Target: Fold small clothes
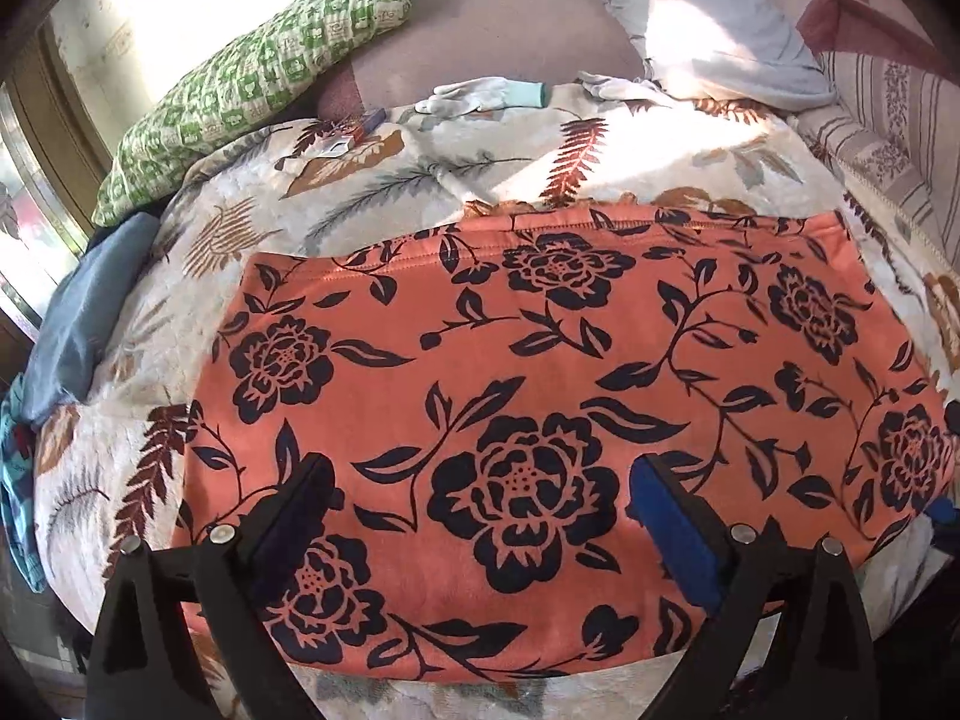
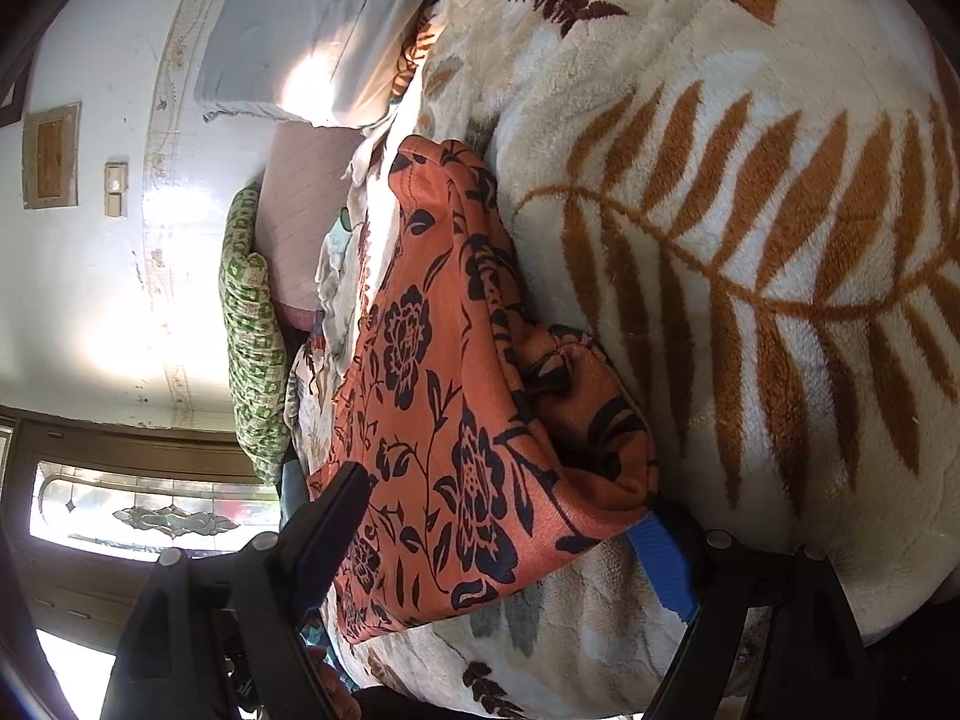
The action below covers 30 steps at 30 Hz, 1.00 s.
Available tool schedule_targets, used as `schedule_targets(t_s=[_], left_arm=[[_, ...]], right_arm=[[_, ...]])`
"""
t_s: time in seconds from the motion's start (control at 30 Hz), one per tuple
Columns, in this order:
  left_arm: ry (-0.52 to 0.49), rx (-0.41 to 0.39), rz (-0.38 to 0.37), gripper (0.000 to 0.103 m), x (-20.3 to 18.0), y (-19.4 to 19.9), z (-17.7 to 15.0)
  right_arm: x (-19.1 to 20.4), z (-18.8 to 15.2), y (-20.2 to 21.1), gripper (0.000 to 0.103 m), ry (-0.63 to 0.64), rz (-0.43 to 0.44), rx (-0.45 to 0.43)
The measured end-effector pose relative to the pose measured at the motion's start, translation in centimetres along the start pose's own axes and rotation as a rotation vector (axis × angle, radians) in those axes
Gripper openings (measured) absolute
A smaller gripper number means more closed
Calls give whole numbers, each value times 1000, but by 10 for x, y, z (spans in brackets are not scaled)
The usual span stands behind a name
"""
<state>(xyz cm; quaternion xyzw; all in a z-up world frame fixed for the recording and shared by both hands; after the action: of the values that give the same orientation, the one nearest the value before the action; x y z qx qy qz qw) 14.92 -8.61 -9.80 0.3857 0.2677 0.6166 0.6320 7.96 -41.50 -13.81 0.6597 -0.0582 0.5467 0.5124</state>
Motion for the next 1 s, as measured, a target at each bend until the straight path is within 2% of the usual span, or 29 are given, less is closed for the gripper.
schedule_targets(t_s=[0.07, 0.1, 0.13, 0.23, 0.3, 0.4, 0.43, 0.47, 0.5, 0.53, 0.57, 0.6, 0.63, 0.7, 0.8, 0.87, 1.0], left_arm=[[-57, 109, 28, 99, -6, -28, -15], [-58, 121, 19, 101, -8, -37, -23], [-60, 81, 27, 102, -8, -36, -24], [-86, 73, 28, 99, -9, -30, -20], [-70, 44, -28, 83, -8, -15, -12], [-44, -59, -56, 83, -8, 7, 0], [-42, -60, -58, 83, -10, 4, 0], [-58, -20, -58, 83, -14, -7, -4], [-104, 52, -51, 84, -22, -25, -13], [-122, 19, -36, 86, -25, -31, -18], [-139, -9, -17, 89, -27, -30, -19], [-139, -7, -14, 88, -27, -29, -19], [-134, 5, -24, 87, -26, -28, -17], [-119, 21, -59, 86, -23, -27, -14], [-27, 2, -158, 68, 1, -14, -8], [74, -35, -177, 68, 33, 3, -10], [348, -154, -161, 68, 139, 50, -24]], right_arm=[[3, -1, -1, 86, 25, -20, 5], [6, -2, -3, 85, 40, -36, 6], [10, -3, -4, 84, 63, -57, 8], [16, -4, -9, 69, 127, -141, 21], [15, -2, -9, 58, 127, -181, 27], [13, 0, -7, 57, 99, -180, 43], [13, 0, -5, 59, 84, -182, 37], [11, 0, -3, 66, 65, -184, 27], [9, 0, -1, 67, 40, -176, 15], [9, 0, -1, 67, 30, -174, 9], [12, 0, -2, 62, 53, -189, 9], [17, -1, -3, 27, 98, -216, 6], [23, -2, -4, 9, 137, -249, 6], [38, -3, -4, 9, 179, -282, -6], [89, -10, -2, 9, 326, -297, -52], [133, -21, -6, 9, 432, -273, -63], [224, -61, -36, 9, 618, -178, -29]])
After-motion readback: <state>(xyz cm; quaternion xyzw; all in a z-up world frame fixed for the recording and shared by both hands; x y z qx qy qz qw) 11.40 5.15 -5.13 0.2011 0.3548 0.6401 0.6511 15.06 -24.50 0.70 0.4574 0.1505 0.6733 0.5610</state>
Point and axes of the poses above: each gripper's, at about its wrist camera, not at the fingertips, and y roughly against the way its jaws point, x to its left, z to its top, the point moved 3 cm from there along -y, roughly the way its jaws point, and after that the axes turned 4 degrees about -x, right-handed, at the moved point
